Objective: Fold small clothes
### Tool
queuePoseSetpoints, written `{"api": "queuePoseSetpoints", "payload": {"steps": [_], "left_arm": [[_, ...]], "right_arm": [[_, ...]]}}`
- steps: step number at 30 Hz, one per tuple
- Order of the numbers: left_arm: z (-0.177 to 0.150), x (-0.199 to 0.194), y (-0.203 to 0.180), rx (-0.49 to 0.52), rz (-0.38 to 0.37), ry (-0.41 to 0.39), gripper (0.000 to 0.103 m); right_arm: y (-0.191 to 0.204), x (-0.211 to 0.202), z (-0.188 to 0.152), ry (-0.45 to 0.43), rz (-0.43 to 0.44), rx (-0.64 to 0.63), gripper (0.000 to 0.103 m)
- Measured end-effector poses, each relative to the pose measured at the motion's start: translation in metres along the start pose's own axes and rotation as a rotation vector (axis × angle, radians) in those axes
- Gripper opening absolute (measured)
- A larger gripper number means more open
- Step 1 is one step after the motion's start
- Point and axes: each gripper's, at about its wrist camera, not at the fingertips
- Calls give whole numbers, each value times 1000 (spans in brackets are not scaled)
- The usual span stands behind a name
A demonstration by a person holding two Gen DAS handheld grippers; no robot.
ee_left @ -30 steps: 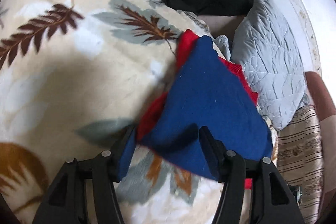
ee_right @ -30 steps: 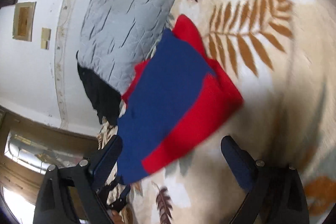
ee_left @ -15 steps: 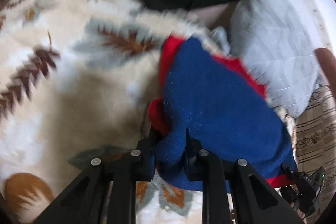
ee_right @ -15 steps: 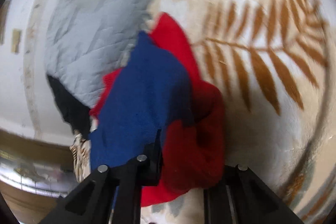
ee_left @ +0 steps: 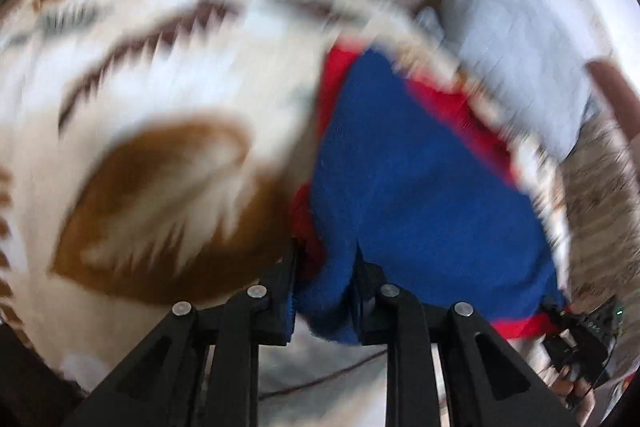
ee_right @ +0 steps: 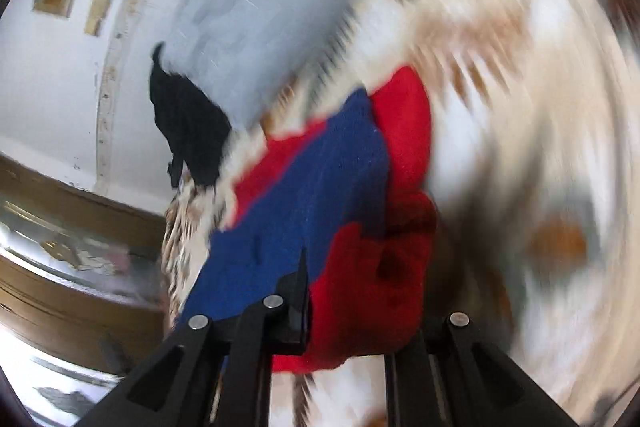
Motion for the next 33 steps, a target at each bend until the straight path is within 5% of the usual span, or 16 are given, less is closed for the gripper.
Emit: {"api": "queuePoseSetpoints", "payload": {"steps": [2, 4, 6, 7, 8, 14, 21, 24, 27, 30, 33], "left_arm": [[-1, -6, 11, -59, -52, -26, 27], [8, -15, 7, -45, -24, -24, 27], [16, -28, 2, -1, 15, -80, 28], [20, -34, -1, 19, 36, -105, 29], [24, -38, -1, 28, 46, -118, 30], [37, -55, -10, 100, 21, -172, 33], [49, -23, -44, 193, -34, -139, 33], [46, -15, -49, 209, -30, -119, 33], [44, -10, -53, 226, -36, -113, 33], [46, -6, -57, 239, -37, -119, 33], [46, -6, -60, 254, -38, -147, 33]], "right_arm": [[-28, 3, -22, 15, -58, -31, 21], [-42, -7, -25, -7, 10, 39, 23], [-38, -21, -22, -23, 8, 7, 44], [-34, -27, -20, -40, 0, -20, 70], [-30, -35, -19, -60, -9, -46, 73], [17, -66, 9, -180, -44, -235, 73], [63, -1, 56, -91, -48, -409, 73], [64, 45, 79, -32, -120, -442, 68], [60, 74, 93, 14, -160, -454, 45], [63, 96, 95, 72, -194, -497, 9], [87, 78, 91, -31, -212, -614, 8]]}}
Point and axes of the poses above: each gripper's, at about its wrist camera, not at the fingertips, and x roughly the way its jaws point, y to its left, z to its top, and after that the axes turned 10 degrees about -y, right-handed
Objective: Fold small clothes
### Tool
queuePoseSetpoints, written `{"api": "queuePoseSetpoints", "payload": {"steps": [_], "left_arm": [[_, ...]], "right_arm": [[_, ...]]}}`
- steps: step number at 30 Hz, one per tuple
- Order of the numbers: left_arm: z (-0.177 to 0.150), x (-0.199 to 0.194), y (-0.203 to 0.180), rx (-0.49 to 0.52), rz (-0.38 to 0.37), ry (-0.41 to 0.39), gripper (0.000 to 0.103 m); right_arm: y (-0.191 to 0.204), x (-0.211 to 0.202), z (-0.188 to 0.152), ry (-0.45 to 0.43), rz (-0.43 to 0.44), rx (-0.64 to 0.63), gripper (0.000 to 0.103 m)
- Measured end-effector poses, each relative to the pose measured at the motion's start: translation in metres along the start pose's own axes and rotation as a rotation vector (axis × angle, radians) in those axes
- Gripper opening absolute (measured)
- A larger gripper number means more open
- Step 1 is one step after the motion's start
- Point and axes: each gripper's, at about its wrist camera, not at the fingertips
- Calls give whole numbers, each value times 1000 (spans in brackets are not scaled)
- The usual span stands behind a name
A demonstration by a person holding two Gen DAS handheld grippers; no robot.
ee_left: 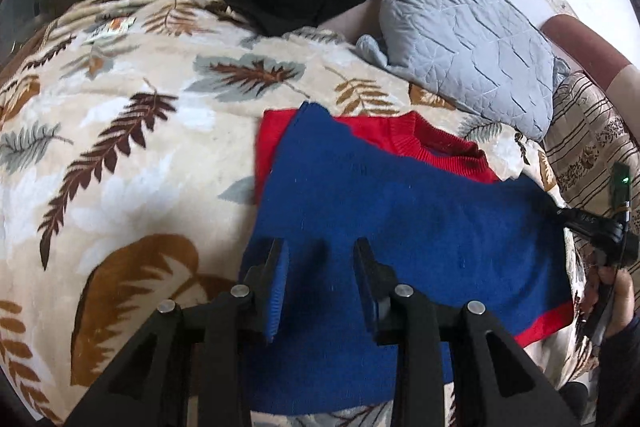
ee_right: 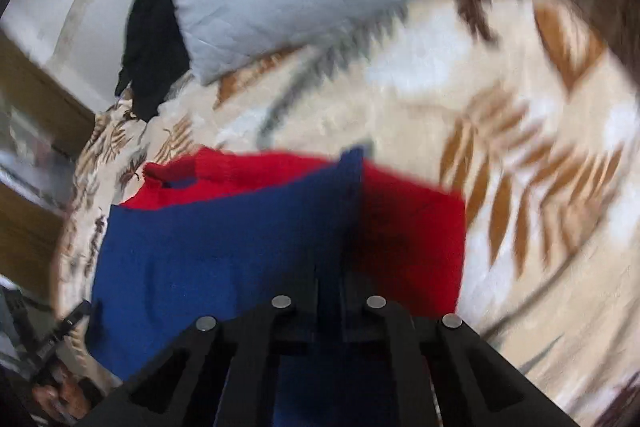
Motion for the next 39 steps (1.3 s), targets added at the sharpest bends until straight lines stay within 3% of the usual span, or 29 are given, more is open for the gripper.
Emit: {"api": "queuePoseSetpoints", "payload": {"steps": [3, 5, 6, 7, 8, 9, 10, 11, 14, 18, 22, 24, 26, 31, 33, 35, 39], "left_arm": [[-1, 7, -5, -13, -9, 12, 34], [-2, 7, -15, -6, -27, 27, 34], [-2, 4, -19, 3, -37, 16, 34], [-2, 1, -23, 12, -40, 4, 34], [-3, -2, -27, 20, -42, -5, 38], [-3, -5, -33, 30, -47, -12, 46], [-4, -6, -37, 33, -49, -17, 50], [-6, -8, -41, 38, -44, -24, 53], [-10, -13, -51, 51, -35, -29, 53], [-19, -21, -59, 59, -30, -32, 53], [-29, -17, -67, 82, -25, -6, 53], [-32, -16, -70, 93, -20, 0, 53], [-33, -17, -71, 88, -16, -5, 53], [-32, -8, -80, 87, 34, 9, 53], [-34, -1, -82, 91, 44, 29, 53], [-37, 9, -84, 105, 74, 53, 53], [-42, 21, -83, 105, 112, 100, 53]], "right_arm": [[-16, 13, -6, 13, -70, 45, 9], [-30, 33, -19, 98, -34, 119, 13], [-32, 28, -22, 74, -18, 132, 13], [-32, 18, -23, 48, -18, 130, 22], [-32, 9, -24, 31, -26, 130, 40], [-34, -5, -27, -1, -39, 154, 53], [-39, -20, -30, -37, -44, 189, 79], [-43, -33, -33, -66, -40, 217, 82], [-51, -79, -53, -138, 65, 351, 82], [-36, -125, -115, -139, 260, 499, 82], [-25, -116, -179, -50, 302, 625, 82], [-27, -97, -189, -7, 292, 679, 82], [-31, -90, -182, -31, 296, 718, 82], [-31, -73, -161, -66, 212, 749, 79], [-31, -68, -155, -77, 201, 762, 70], [-29, -67, -153, -79, 178, 762, 49], [-32, -64, -151, -60, 136, 697, 47]]}}
Point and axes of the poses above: each gripper's, at about its wrist camera, not at the fingertips, and x roughly the way its jaws point, y to its left, z to its top, and after that the axes turned 10 degrees about -y, right-handed
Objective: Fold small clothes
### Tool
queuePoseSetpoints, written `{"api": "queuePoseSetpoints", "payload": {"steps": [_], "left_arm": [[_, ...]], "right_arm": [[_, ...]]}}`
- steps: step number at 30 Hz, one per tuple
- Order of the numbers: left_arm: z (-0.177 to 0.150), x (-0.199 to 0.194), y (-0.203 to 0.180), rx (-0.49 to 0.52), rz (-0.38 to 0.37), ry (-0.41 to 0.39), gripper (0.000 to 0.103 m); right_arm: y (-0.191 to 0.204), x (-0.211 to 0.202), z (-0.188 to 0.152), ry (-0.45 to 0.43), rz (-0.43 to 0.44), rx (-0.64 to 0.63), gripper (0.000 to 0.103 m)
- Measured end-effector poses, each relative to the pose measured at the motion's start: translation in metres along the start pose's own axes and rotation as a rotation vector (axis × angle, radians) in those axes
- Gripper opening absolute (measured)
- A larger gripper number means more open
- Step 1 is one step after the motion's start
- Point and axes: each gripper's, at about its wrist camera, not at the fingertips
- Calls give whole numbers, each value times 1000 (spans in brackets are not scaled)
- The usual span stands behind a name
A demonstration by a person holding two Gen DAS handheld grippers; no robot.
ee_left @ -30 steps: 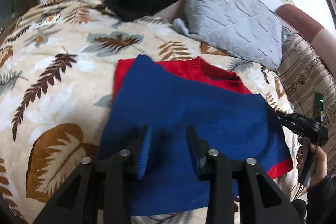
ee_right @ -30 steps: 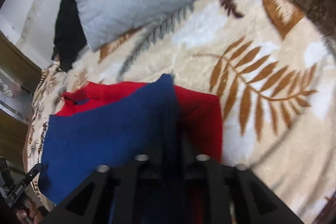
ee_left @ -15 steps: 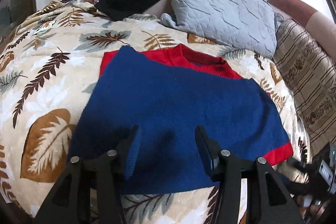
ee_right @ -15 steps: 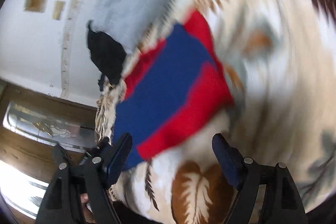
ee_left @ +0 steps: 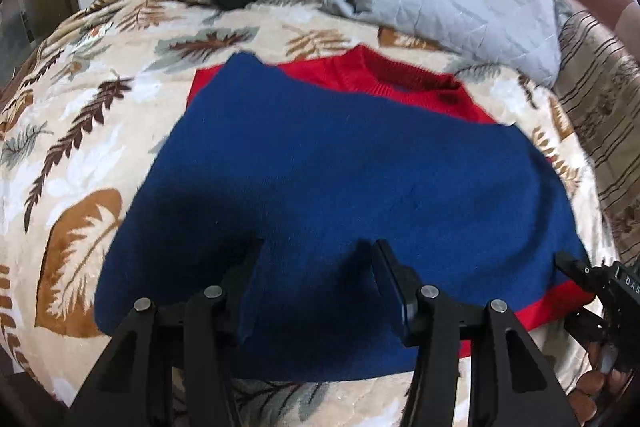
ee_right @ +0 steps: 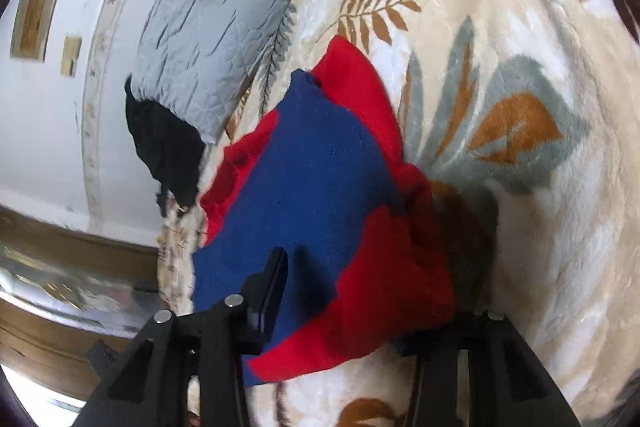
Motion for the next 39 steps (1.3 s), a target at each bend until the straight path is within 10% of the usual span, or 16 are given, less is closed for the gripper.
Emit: {"api": "queuePoseSetpoints", "payload": {"steps": [28, 30, 32, 39], "left_arm": [[3, 0, -6, 76, 21, -42, 54], [4, 2, -10, 89, 18, -49, 55], [0, 15, -14, 125, 43, -8, 55], [3, 5, -21, 142, 36, -41, 57]], "right_arm": [[-1, 6, 1, -7, 53, -3, 53], [2, 0, 2, -29, 60, -20, 49], [8, -1, 3, -36, 21, -74, 19], [-1, 1, 2, 13, -22, -114, 21]]}}
Point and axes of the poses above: each gripper's, at about its wrist camera, not at the fingertips, and x roughly the way its jaws point, y to its left, z to its top, and after that the axes turned 10 degrees about -y, right-handed
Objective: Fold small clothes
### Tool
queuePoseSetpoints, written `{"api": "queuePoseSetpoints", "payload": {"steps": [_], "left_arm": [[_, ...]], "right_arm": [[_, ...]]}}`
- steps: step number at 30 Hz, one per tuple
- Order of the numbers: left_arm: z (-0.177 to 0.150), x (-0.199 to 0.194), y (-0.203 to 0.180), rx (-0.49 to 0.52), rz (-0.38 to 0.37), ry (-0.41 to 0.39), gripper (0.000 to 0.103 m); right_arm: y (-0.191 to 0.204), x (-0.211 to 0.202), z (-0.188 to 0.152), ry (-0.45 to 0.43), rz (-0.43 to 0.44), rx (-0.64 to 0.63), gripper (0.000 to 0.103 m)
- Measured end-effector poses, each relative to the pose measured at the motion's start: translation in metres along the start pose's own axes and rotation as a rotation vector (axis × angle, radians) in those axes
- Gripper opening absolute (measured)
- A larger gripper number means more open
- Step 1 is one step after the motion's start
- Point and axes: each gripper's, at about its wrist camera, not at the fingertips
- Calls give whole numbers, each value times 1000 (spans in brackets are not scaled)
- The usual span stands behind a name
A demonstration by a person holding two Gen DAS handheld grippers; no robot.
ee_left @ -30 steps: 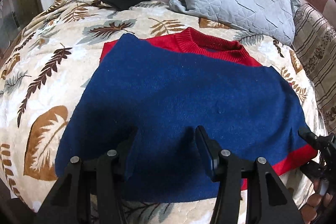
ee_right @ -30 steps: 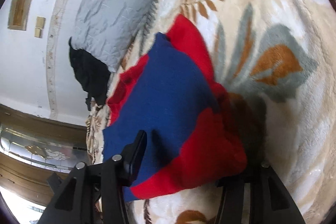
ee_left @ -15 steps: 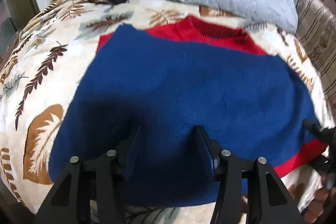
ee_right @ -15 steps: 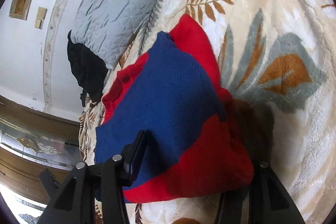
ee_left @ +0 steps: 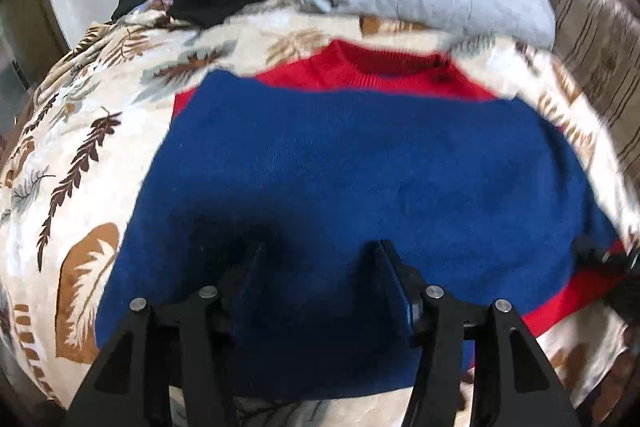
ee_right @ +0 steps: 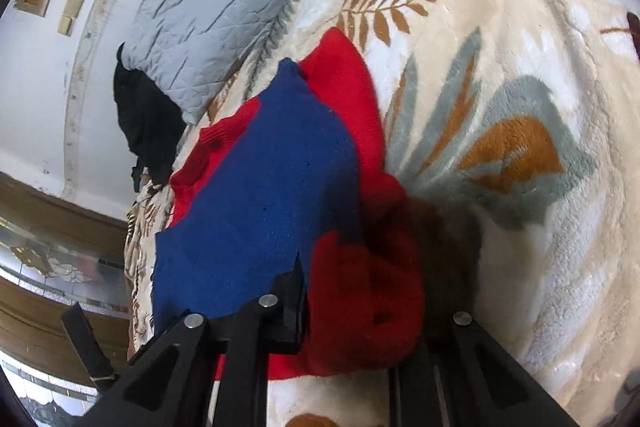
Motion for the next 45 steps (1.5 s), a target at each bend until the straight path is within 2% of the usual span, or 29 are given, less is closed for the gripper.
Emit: {"api": "queuePoseSetpoints", "payload": {"steps": [2, 3, 4, 5, 7, 10, 12, 14, 17, 19, 20, 21, 22, 23, 26, 27, 28, 29, 30, 31, 33, 34, 35, 38, 40, 42, 45], "left_arm": [[0, 4, 0, -3, -9, -1, 61], [-5, 17, 0, -7, -20, 53, 62], [-9, 23, 0, -8, -21, 62, 63], [-11, 20, -1, -3, -23, 28, 64], [-12, 19, -3, 10, -18, 19, 65], [-14, 20, -3, 3, -22, 7, 66], [-14, 20, -2, 5, -25, 3, 66], [-14, 20, -2, 9, -30, 3, 66], [-14, 19, -1, 14, -40, 3, 66], [-14, 20, -1, 18, -45, -3, 67], [-15, 20, -1, 21, -47, -6, 67], [-16, 20, -1, 28, -50, -10, 67], [-17, 19, -1, 33, -53, -14, 67], [-17, 19, -2, 35, -56, -17, 68], [-20, 18, -2, 45, -61, -33, 69], [-22, 19, -4, 52, -56, -41, 69], [-22, 19, -6, 60, -51, -43, 70], [-22, 18, -7, 68, -48, -43, 70], [-22, 18, -6, 67, -51, -41, 70], [-22, 19, -5, 63, -58, -36, 70], [-21, 19, -5, 58, -60, -30, 70], [-21, 20, -5, 56, -57, -28, 70], [-20, 20, -5, 56, -55, -24, 70], [-17, 17, -1, 20, -70, 3, 70], [-15, 10, 9, -45, -81, 17, 70], [-14, -2, 23, -108, -68, -6, 70], [-17, -13, 39, -141, -43, -42, 70]], "right_arm": [[-11, -5, 2, 35, 25, 50, 30], [-16, -10, 2, 43, 42, 72, 33], [-20, -15, 2, 45, 51, 82, 42], [-23, -23, 3, 43, 50, 82, 59], [-24, -43, 10, 10, 59, 70, 72], [-18, -54, 35, -40, 37, -1, 77], [-10, -39, 61, -35, 23, -45, 77], [3, -8, 85, 12, 15, -122, 77], [19, 40, 110, 71, -59, -211, 77], [28, 68, 117, 113, -73, -248, 77], [35, 86, 116, 166, -75, -288, 72], [40, 93, 113, 185, -97, -322, 62], [48, 96, 109, 196, -133, -364, 19], [55, 92, 107, 180, -147, -379, 19], [76, 68, 104, 49, -179, -466, 19], [73, 75, 101, 56, -219, -484, 19], [62, 89, 99, 100, -249, -469, 19], [50, 96, 98, 116, -239, -426, 22], [46, 92, 102, 96, -201, -384, 24], [43, 85, 105, 89, -175, -340, 28], [40, 71, 109, 71, -186, -303, 46], [40, 64, 110, 52, -219, -302, 66], [40, 54, 112, 29, -240, -292, 68], [48, 16, 106, -19, -149, -256, 68], [59, -2, 91, -15, -69, -253, 68], [71, -14, 67, 22, 48, -248, 68], [80, -12, 27, 119, 180, -242, 68]]}}
Point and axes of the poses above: each gripper's, at about its wrist camera, not at the fingertips, and x roughly the way its jaws point, y to its left, z to its top, and after that the axes turned 10 degrees about -y, right-handed
